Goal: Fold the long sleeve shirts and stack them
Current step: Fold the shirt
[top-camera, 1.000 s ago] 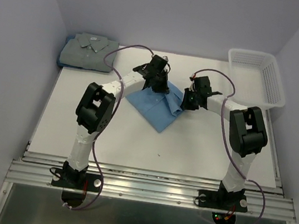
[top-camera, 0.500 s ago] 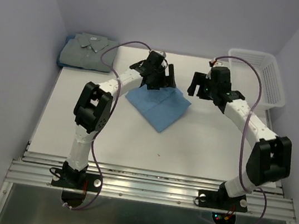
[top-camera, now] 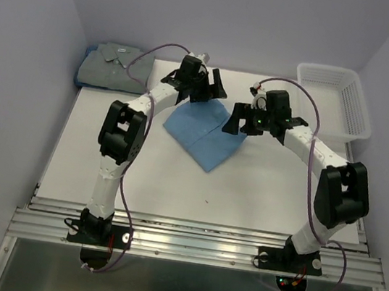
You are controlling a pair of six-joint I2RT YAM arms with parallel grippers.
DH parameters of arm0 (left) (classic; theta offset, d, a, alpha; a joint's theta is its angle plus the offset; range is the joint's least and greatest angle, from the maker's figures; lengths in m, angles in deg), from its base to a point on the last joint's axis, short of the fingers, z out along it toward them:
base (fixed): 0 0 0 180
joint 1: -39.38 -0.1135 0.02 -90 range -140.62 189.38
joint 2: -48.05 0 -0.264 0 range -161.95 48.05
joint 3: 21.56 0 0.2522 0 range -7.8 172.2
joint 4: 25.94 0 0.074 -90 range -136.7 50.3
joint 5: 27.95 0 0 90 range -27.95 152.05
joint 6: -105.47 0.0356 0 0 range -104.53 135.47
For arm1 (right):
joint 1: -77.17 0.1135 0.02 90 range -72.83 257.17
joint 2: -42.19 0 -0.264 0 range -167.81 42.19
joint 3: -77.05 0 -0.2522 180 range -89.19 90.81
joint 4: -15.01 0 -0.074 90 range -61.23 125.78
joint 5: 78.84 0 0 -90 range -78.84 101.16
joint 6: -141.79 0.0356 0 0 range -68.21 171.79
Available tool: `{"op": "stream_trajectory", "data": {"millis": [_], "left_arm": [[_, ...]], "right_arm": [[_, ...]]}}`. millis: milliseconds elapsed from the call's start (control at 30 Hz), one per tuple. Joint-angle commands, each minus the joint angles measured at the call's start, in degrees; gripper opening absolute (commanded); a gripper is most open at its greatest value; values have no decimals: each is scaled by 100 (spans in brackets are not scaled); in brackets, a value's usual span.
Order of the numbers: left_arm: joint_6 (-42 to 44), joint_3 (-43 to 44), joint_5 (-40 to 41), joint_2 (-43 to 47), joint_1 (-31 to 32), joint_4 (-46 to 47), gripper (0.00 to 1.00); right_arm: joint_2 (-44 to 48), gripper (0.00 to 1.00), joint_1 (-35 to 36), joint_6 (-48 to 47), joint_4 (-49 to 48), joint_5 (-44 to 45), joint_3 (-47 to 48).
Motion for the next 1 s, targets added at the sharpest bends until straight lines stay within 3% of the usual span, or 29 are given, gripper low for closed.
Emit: {"op": "stream_trajectory", "data": {"millis": [0,200,333,433,600,800,967], "left_arm": [[221,789,-336,-614,-88,-201,99],[168,1378,75,-1169,-344,-280,99],[203,1274,-11,-1468,-519,-464,99],[142,775,-38,-1294,-529,-360,99],[-130,-963,-37,-512,-537,63,99],[-455,-2890,119,1271,-529,757,99],[-193,-2657,559,2099,-537,539,99]], "right_arm": [[-729,100,31,-128,-138,-554,342],[-1821,100,31,91,-85,-36,1018],[-2610,100,-74,118,-15,543,1422],[-3025,100,-180,65,196,676,1897],[-3562,100,-321,-180,503,966,2381],[-2940,100,-453,-759,925,818,2426],[-1771,100,-199,-1147,1190,1000,2373]]}}
